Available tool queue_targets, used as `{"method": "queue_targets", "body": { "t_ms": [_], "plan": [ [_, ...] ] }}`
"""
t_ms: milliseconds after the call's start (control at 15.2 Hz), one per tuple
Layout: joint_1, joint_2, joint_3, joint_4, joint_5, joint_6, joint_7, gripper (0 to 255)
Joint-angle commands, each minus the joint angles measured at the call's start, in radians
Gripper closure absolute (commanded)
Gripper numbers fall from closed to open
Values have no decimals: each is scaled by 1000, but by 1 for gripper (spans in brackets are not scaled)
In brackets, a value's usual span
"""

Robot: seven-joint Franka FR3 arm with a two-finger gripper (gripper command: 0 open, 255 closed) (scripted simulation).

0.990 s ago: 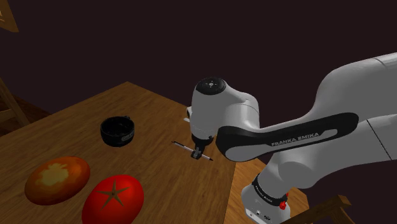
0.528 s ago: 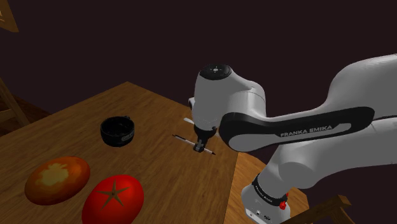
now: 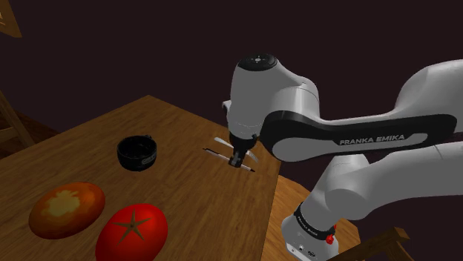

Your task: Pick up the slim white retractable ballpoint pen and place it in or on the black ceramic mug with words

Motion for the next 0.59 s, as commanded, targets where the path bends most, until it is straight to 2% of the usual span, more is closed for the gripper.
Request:
{"method": "queue_targets", "body": {
  "t_ms": [0,528],
  "plan": [
    [2,-14,-8,24,-1,-37,-6,255],
    [-2,-38,-37,114,-16,-149,-30,255]
  ]
}}
